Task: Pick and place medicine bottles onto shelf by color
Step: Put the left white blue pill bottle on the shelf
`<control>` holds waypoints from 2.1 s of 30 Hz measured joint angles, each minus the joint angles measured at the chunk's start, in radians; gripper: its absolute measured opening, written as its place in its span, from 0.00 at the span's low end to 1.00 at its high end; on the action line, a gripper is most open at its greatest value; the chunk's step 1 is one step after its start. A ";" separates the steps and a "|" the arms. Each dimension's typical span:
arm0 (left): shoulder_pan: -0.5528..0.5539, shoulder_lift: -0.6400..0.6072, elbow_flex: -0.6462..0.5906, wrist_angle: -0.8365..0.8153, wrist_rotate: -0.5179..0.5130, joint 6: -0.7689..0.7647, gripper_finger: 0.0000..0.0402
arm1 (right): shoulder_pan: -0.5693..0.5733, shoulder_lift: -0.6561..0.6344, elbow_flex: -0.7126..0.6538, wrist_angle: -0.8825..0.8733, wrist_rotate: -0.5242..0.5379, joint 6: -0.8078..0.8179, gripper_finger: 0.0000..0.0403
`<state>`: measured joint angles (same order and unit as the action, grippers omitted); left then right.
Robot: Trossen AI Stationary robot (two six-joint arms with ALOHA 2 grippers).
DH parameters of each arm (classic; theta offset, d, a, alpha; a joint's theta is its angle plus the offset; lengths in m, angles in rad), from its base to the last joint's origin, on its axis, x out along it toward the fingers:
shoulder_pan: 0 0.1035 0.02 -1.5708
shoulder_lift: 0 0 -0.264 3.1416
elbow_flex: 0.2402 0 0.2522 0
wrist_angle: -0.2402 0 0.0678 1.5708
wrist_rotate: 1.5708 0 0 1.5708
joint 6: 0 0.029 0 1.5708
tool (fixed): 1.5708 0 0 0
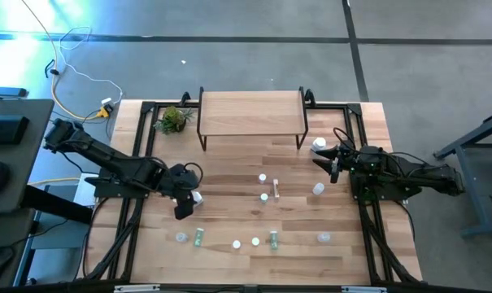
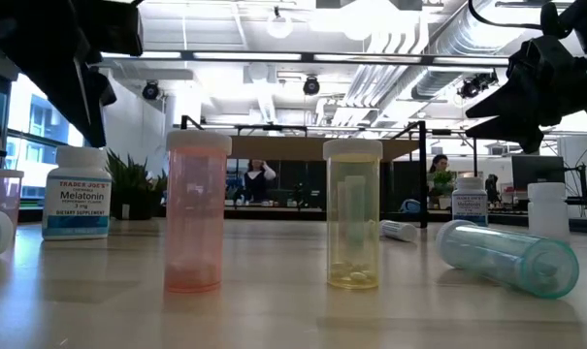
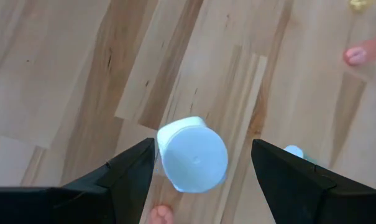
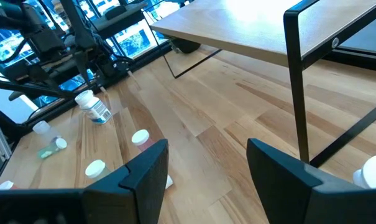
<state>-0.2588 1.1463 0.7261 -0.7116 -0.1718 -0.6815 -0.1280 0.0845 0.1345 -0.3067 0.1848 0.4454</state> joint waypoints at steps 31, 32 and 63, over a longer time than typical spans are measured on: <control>0.004 0.118 0.002 0.002 0.010 0.009 0.41 | 0.000 0.000 0.000 -0.004 0.000 0.000 0.52; 0.004 0.118 0.007 -0.003 0.018 0.007 0.42 | 0.000 0.000 0.000 -0.004 0.000 0.000 0.52; 0.662 0.113 0.758 -0.206 -0.073 1.039 0.42 | 0.000 0.000 0.000 -0.004 0.000 0.000 0.52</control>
<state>0.4027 1.2594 1.4845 -0.9174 -0.2447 0.3574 -0.1281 0.0842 0.1345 -0.3104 0.1844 0.4452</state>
